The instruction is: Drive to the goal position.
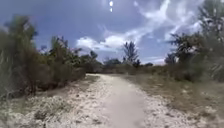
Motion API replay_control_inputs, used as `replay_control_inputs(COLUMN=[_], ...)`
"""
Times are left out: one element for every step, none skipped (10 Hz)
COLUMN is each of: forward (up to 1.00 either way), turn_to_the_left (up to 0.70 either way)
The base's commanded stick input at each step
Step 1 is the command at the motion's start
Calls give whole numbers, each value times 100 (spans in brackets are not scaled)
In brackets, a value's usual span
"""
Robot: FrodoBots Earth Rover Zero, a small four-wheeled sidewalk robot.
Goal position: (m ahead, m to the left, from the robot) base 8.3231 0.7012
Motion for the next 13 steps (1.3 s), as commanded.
replay_control_inputs(forward=[50, 50, 50, 50, 50, 50, 50, 50, 50, 50, 50, 50, 50], turn_to_the_left=[0, 0, 0, 0, 0, 0, 0, 0, 0, 0, 0, 0, 0])
